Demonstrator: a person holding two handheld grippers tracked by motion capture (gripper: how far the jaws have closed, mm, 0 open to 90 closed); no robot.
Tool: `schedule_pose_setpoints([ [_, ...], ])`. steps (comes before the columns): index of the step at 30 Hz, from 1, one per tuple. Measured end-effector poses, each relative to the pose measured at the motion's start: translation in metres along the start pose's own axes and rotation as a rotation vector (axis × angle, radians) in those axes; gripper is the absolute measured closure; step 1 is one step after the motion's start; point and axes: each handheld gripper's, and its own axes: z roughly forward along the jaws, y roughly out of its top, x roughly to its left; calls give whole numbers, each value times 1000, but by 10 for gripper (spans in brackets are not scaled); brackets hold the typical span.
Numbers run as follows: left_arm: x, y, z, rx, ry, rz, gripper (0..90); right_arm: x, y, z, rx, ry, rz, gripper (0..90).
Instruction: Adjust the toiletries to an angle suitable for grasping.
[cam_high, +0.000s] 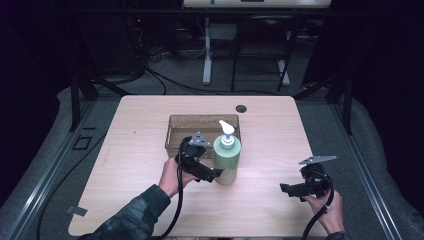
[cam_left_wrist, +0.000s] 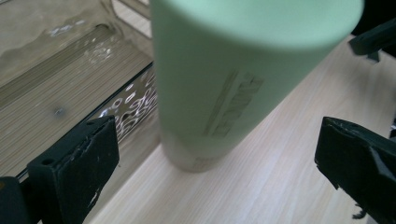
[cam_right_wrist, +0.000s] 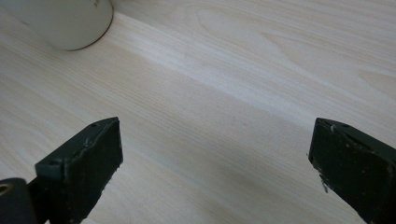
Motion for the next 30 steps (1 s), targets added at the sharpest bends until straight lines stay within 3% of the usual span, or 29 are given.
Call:
schedule_pose_setpoints([
  [10,-7,21,5,-50,8,19,6,-1,0,-2,-5,-5,0,22],
  [14,-9,30,7,-75,13,27,48,-2,0,-3,-15,-6,-2,23],
  [20,-11,37,11,-74,27,47,108,-2,0,-4,-15,-12,3,25],
  [30,-10,37,9,-62,20,68,116,-3,0,-4,-21,-9,0,32],
])
